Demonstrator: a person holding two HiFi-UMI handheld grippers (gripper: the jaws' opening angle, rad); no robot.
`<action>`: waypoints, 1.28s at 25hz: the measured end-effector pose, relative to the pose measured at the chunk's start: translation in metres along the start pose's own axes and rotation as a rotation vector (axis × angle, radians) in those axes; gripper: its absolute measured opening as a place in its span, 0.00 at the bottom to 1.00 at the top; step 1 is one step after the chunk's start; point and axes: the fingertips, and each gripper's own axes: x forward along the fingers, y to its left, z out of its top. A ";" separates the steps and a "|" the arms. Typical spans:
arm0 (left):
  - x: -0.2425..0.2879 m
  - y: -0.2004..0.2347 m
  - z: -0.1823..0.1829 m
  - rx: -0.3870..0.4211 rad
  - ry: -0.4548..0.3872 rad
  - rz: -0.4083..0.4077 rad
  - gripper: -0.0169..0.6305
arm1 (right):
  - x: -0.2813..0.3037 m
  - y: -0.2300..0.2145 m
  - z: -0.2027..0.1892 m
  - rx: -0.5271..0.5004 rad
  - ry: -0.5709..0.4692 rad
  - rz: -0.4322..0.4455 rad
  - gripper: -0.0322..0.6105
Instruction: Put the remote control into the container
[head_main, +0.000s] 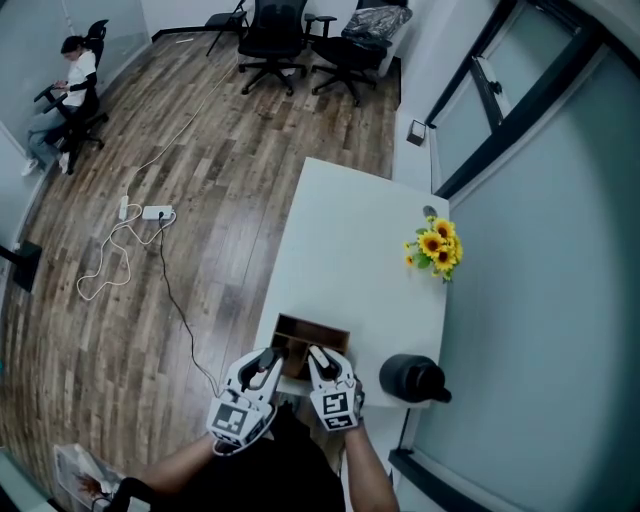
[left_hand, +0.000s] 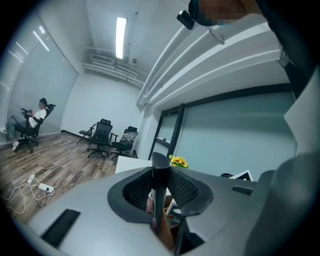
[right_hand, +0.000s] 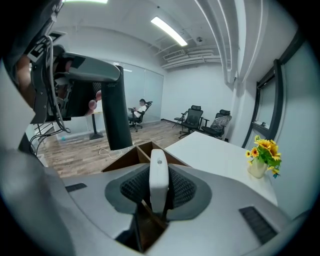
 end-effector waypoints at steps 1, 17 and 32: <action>-0.001 0.000 0.000 0.002 -0.001 -0.002 0.18 | -0.001 0.000 0.002 -0.002 -0.005 -0.005 0.19; -0.016 -0.006 0.008 0.000 -0.031 -0.020 0.18 | -0.023 0.005 0.012 0.001 -0.038 -0.083 0.22; -0.025 -0.003 0.010 -0.003 -0.054 -0.048 0.18 | -0.042 0.003 0.032 0.040 -0.099 -0.153 0.23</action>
